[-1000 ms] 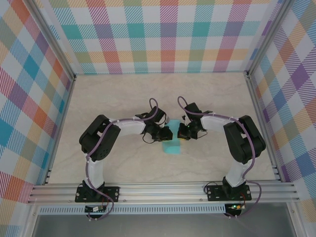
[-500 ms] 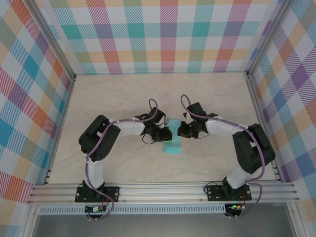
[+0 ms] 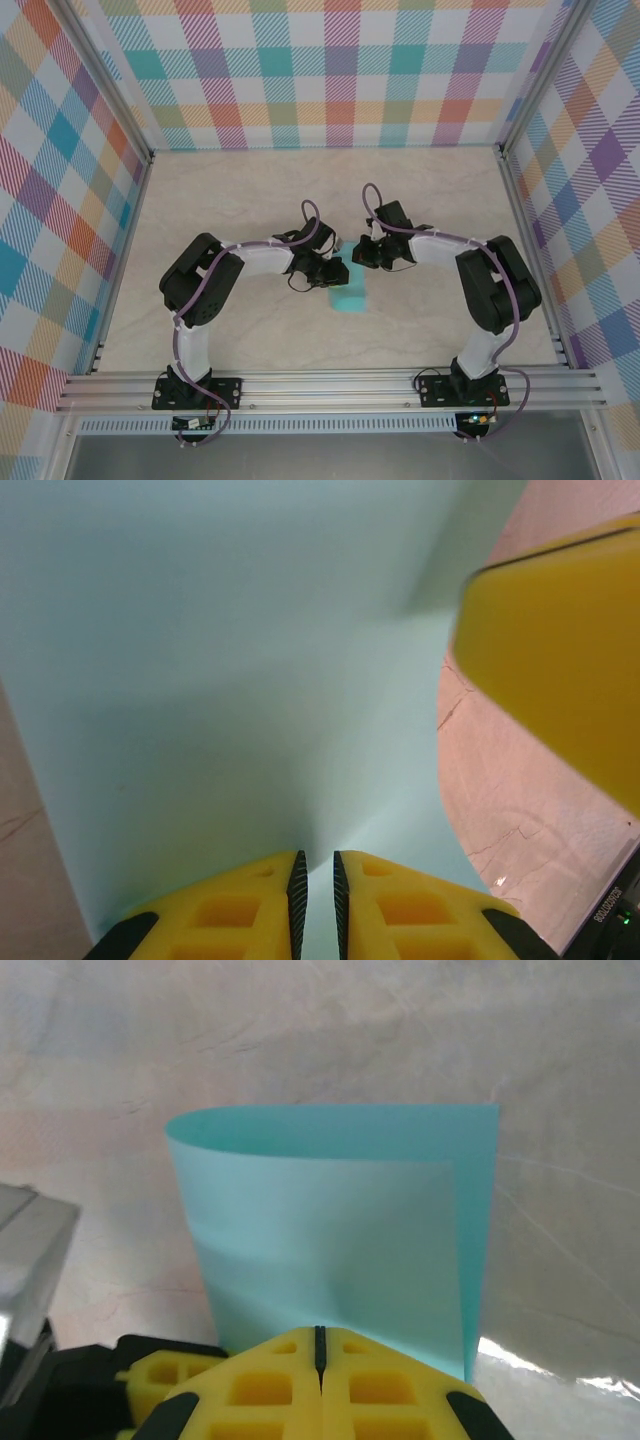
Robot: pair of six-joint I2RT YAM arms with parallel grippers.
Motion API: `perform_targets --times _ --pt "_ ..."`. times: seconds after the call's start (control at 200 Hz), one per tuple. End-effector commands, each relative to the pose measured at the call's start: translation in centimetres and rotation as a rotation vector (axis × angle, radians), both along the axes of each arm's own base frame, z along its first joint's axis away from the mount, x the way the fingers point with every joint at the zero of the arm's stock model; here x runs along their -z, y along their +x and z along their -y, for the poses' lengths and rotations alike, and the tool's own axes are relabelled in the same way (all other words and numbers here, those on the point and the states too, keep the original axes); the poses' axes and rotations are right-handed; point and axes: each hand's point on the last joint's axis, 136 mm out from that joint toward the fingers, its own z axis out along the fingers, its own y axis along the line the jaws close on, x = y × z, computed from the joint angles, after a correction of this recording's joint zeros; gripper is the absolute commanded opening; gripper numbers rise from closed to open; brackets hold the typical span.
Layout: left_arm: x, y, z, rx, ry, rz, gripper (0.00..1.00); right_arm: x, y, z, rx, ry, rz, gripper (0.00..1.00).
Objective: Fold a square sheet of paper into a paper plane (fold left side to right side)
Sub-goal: Hold the square sheet of paper at the center of the table, then first fold the square sheet of paper in half at the center of the table.
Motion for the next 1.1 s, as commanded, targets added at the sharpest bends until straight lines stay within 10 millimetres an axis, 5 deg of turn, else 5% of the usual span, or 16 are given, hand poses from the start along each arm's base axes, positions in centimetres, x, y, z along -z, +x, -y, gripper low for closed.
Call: perform_targets --times 0.0,0.41,1.095 --pt "1.4 -2.0 -1.0 0.025 0.069 -0.039 0.19 0.1 1.1 -0.7 -0.003 0.013 -0.009 0.02" --pt "0.1 -3.7 -1.2 0.11 0.018 0.016 0.2 4.6 -0.6 2.0 0.017 -0.198 -0.193 0.02" --pt "-0.2 -10.0 -2.9 0.235 -0.007 0.007 0.2 5.1 -1.0 2.1 0.023 -0.203 -0.211 0.02"
